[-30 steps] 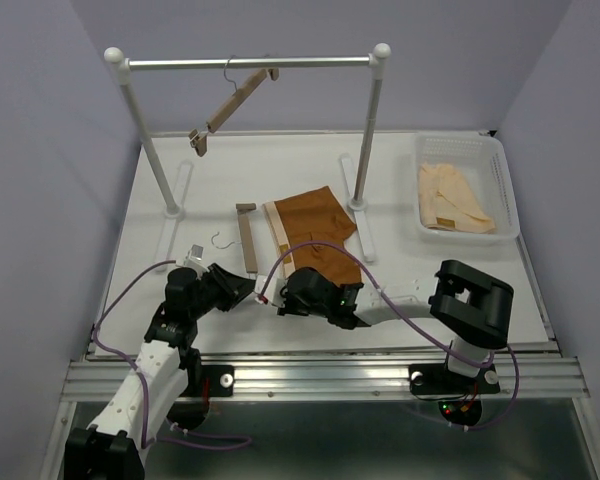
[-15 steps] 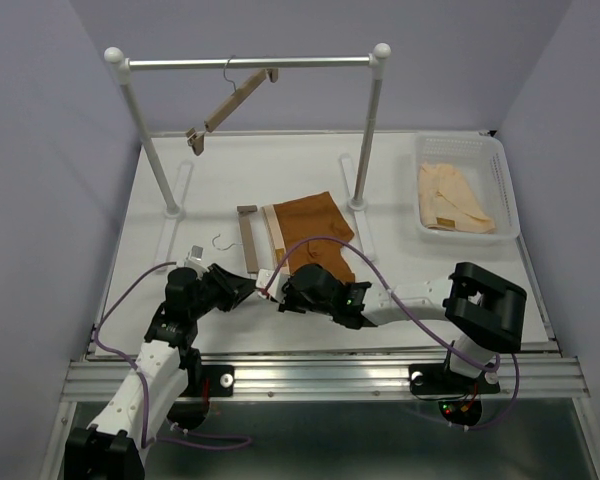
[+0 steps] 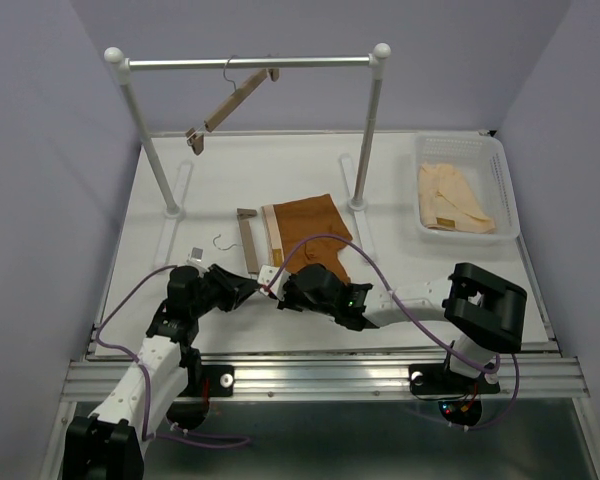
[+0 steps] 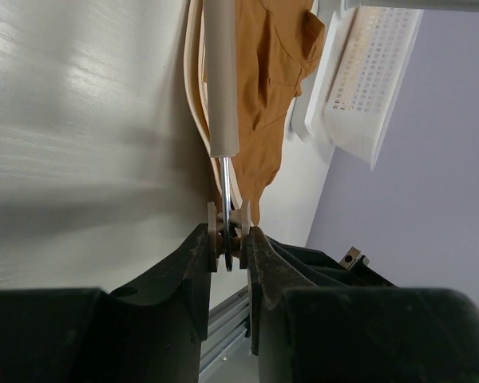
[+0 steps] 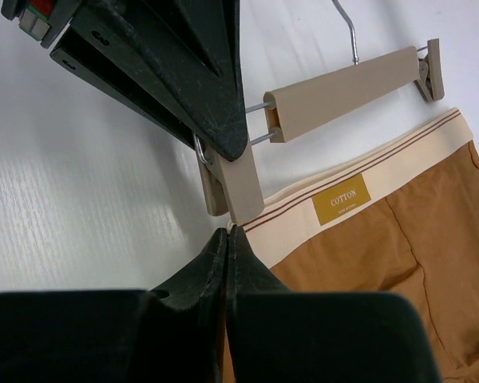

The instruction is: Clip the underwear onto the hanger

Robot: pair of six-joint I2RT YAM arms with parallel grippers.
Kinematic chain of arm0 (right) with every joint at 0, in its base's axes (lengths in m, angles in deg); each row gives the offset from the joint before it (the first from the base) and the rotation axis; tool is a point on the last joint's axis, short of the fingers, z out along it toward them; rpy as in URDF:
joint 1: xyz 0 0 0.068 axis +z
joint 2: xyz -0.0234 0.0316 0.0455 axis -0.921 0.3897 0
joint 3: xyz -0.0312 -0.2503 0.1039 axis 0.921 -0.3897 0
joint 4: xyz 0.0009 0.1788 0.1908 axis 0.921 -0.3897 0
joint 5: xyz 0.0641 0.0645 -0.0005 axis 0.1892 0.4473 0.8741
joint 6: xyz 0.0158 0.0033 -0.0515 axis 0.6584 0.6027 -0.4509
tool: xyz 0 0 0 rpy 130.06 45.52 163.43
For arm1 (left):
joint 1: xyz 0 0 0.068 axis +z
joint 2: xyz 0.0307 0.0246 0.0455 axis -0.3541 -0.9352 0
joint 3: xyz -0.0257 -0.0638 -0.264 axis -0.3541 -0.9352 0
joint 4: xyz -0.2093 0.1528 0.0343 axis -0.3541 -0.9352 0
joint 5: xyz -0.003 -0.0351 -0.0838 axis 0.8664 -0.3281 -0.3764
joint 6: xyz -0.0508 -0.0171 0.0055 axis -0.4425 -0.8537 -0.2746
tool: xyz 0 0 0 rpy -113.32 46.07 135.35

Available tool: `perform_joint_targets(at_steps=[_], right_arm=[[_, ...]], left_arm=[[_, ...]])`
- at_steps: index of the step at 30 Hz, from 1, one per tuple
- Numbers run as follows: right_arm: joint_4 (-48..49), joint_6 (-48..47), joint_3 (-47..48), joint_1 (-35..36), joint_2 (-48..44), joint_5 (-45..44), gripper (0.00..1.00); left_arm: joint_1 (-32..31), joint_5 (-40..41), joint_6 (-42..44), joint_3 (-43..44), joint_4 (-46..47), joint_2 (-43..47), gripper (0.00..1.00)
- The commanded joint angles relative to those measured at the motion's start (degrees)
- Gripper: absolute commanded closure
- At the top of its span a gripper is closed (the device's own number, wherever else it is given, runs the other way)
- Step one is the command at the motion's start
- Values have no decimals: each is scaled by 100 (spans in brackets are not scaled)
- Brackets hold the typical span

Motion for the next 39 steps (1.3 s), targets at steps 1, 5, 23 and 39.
perform_joint_targets(at_steps=[1,5,23,39], right_arm=[[504,-27,0,80,-8,66,99],[416,-98,35,81,80,49,99],[539,-265,158,186,247,75,99],[451,-432,114,186,247,-355,99]], left_arm=[[37,-95,-222,14,211,-64,100],[37,-86,-336,40,106,-47,100],[37,-95,-346,5,-96,-56,100],[46,239,-55,435,-914,-3,100]])
